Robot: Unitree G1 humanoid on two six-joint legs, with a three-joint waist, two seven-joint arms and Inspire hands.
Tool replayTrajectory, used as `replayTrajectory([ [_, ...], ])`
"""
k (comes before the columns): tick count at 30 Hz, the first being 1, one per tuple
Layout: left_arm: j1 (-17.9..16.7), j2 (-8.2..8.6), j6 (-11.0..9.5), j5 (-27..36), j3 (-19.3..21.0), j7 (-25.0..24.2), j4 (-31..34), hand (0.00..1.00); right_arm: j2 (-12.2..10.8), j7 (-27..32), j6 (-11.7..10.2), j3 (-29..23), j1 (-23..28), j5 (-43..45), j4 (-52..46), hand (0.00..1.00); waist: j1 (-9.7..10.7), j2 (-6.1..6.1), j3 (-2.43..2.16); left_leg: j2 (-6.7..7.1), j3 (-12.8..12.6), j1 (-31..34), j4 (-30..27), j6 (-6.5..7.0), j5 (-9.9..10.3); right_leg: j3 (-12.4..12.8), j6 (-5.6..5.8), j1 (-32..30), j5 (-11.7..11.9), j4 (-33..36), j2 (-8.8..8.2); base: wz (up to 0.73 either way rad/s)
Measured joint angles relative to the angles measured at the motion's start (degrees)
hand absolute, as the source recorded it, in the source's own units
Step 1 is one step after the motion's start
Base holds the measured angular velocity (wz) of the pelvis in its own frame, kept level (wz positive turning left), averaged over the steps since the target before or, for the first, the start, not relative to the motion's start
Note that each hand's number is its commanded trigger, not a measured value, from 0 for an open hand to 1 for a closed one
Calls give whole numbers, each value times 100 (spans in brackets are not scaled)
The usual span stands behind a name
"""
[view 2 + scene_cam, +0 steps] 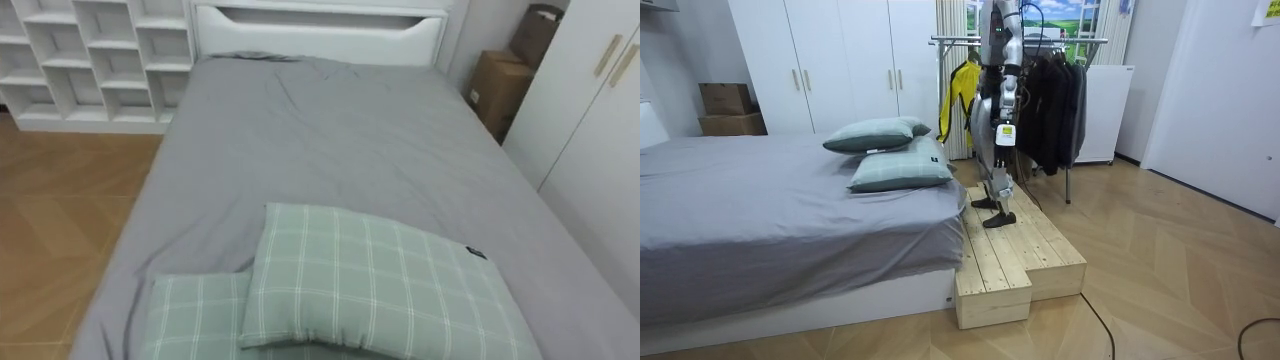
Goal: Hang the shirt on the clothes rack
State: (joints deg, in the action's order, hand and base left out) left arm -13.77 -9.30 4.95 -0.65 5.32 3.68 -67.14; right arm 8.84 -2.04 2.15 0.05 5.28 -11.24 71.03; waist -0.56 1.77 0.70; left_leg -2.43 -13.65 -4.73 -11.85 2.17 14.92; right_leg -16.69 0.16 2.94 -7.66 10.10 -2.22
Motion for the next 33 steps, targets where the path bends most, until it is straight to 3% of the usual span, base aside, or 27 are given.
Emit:
replayTrajectory([
  [4, 75, 97, -34, -4, 9, 116, 121, 0, -27, -13, -128, 104, -69, 32, 9, 0, 9, -5, 0, -1, 29, 15, 20, -2, -1, 93, 27, 10, 0, -56, 25, 3],
  [21, 243, 91, -275, -4, 3, 107, 225, 0, -20, -146, -349, 74, 80, 78, 68, 0, 88, -52, -43, 5, 32, -13, 20, -17, -13, 279, 28, 28, -1, -64, 44, 0],
  [33, 235, 90, -285, -143, -107, 35, 190, 0, 32, -427, -358, 68, 120, -129, 71, 0, 175, -123, -41, 3, 32, -17, 26, -19, -14, 323, 28, 31, -1, -69, 54, 0],
])
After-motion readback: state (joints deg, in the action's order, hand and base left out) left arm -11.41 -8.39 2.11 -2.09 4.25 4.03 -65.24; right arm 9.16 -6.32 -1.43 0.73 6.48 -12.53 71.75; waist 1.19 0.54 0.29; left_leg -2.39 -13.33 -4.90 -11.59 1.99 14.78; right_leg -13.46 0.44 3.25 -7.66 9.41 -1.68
